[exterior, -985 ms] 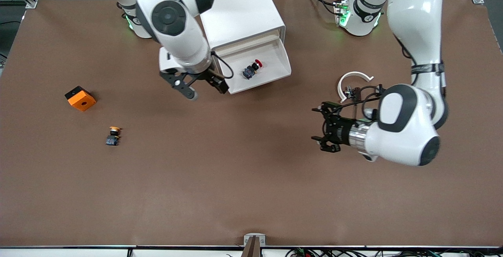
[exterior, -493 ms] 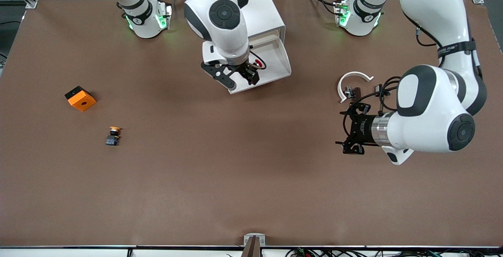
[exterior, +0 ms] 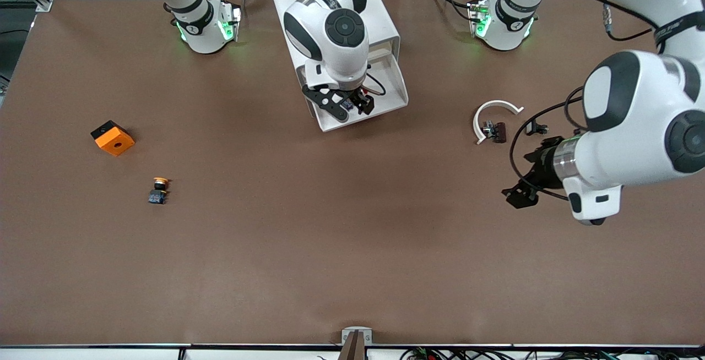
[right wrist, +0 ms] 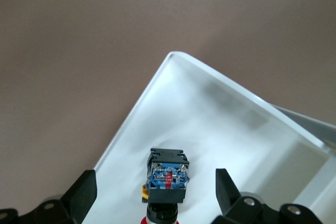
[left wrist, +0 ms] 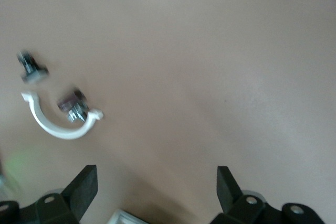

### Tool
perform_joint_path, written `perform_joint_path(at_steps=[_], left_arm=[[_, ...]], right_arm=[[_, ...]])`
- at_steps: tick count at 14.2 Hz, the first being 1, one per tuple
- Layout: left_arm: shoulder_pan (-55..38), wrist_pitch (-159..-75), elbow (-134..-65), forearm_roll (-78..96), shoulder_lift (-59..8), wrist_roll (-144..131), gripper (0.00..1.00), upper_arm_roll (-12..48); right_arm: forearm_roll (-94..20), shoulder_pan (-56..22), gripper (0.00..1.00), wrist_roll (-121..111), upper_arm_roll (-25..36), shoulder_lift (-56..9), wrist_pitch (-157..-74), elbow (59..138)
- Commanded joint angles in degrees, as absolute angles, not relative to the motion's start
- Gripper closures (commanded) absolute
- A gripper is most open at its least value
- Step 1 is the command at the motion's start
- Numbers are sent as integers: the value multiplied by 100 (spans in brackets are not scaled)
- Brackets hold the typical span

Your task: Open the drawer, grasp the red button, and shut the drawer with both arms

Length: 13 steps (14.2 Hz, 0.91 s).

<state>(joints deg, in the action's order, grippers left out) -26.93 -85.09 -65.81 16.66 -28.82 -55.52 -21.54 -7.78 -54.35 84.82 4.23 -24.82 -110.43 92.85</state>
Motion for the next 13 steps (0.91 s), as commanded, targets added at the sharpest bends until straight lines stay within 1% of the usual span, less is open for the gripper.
perform_joint_path(at_steps=[1,9,10,11,12,13], left_arm=[[-2725,-8508,-6828,1249,-2357,-4408,0,-2162],[-2646,-8209,-7092,756,-1495,-2217,0,-2206],[-2646,-8209,-7110,678,-1451,-2102,0,-2206],[-2646,-8200,-7110,598,-1407,-2057,0,-2206],[-2637,-8200,-7145,598,-1337,-1987,0,-2189],[-2611,-8191,-7198,598,-1301,-1925,0,-2188]], right_arm=[[-721,-5581,0,8657,483,-2601,-11066,9299],[-721,-5669,0,8763,483,-2707,-11030,9308],[-721,-5669,8,8754,483,-2716,-11030,9299],[-721,-5660,22,8754,483,-2707,-11039,9299],[-721,-5651,34,8754,483,-2707,-11039,9299],[-721,-5651,35,8754,483,-2707,-11030,9308]])
